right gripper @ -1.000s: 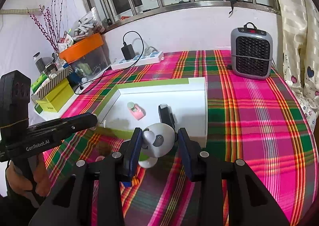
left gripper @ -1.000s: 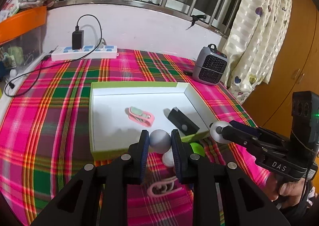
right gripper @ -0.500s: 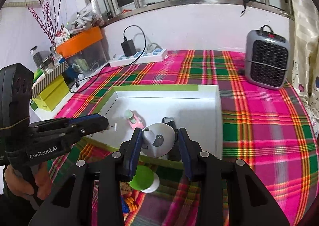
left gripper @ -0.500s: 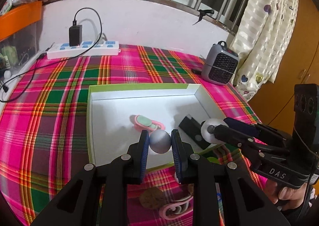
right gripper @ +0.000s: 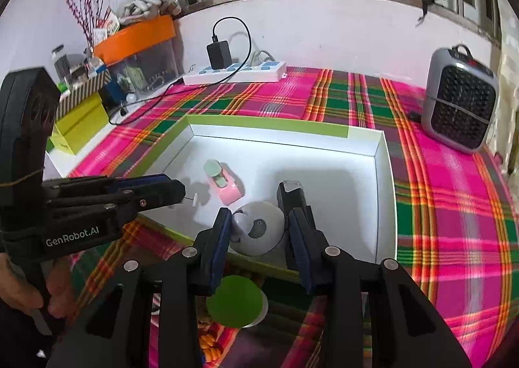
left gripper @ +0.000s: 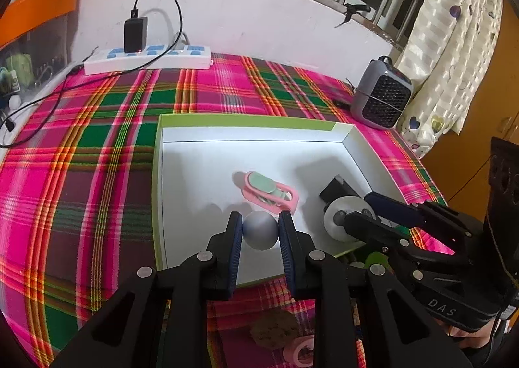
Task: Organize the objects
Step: 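Carry the white ball and panda disc into the green box and open both tools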
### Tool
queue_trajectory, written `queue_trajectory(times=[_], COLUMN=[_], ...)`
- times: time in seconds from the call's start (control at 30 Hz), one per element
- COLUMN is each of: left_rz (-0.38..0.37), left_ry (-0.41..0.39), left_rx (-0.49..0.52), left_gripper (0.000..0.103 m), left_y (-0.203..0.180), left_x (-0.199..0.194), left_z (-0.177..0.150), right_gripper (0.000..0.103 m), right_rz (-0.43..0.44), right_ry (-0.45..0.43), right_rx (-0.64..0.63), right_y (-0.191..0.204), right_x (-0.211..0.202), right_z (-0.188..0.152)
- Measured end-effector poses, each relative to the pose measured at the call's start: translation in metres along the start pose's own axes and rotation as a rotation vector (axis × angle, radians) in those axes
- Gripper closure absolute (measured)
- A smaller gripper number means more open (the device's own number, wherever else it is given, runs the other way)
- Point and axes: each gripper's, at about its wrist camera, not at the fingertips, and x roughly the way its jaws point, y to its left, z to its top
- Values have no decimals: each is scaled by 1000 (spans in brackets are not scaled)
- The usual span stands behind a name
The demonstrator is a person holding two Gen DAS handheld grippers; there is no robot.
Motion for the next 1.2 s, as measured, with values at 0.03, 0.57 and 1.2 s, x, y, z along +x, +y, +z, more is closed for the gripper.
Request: queue_trajectory(times=[0.03,0.57,1.2], left_rz=[3,0,21], left_ry=[3,-1,-61], left_rx=[0,-4,-85], left_gripper=[82,75,63], left_y=[0,9,22], left_x=[1,7,-32], left_z=[0,0,-13], right_gripper=[65,58,58], right_rz=[-8,-1,-133], right_ry=[-4,-98,-74], right_rx=[-9,71,241], right_y=[0,-17,-63], right_x=[1,-15,-43], right_z=[0,1,-18])
